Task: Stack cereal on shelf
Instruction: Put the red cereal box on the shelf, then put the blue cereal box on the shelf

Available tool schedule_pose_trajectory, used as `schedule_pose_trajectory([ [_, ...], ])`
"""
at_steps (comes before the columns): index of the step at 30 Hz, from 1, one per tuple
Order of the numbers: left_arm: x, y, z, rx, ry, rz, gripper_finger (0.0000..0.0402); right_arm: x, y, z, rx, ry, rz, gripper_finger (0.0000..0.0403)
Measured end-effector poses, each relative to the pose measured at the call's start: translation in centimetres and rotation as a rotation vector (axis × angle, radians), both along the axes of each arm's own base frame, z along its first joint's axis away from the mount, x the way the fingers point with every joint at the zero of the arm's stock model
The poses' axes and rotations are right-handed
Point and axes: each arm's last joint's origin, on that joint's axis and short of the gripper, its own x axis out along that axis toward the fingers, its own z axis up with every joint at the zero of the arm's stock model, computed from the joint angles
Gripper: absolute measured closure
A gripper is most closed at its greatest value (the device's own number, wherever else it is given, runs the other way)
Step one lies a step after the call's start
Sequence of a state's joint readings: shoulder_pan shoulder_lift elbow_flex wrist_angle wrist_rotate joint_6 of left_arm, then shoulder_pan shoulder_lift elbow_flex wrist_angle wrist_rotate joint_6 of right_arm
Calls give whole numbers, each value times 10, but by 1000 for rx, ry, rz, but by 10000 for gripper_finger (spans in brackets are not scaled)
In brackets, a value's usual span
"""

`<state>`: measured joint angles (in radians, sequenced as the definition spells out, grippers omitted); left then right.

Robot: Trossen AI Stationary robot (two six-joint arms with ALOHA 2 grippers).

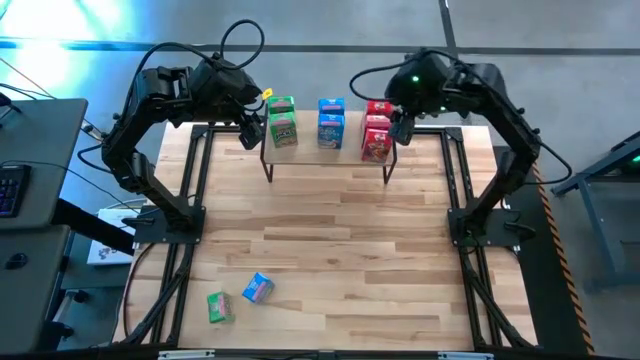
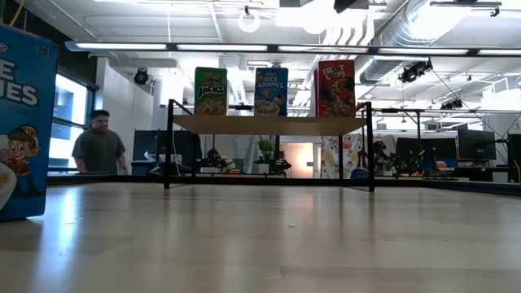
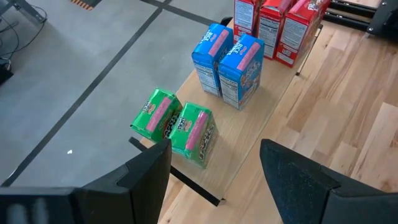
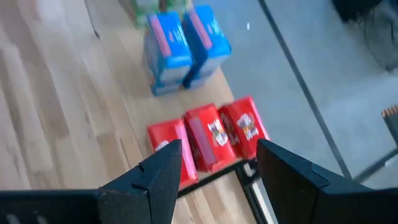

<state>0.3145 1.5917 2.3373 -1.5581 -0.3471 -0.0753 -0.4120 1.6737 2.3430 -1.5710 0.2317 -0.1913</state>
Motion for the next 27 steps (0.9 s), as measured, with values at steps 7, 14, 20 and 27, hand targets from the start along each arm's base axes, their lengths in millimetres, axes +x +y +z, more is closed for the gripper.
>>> schedule_pose_trajectory([
  [7,0,0,0,0,0,0,165,-13,23,13,7,-84,25,203],
  [14,2,1,2,8,-27,0,165,-25,48,22,56,-163,39,203],
  [20,8,2,9,33,-133,-3,165,-35,66,28,104,-230,44,203],
  [27,11,-5,7,-269,-266,-31,165,-42,81,33,163,-288,38,203],
])
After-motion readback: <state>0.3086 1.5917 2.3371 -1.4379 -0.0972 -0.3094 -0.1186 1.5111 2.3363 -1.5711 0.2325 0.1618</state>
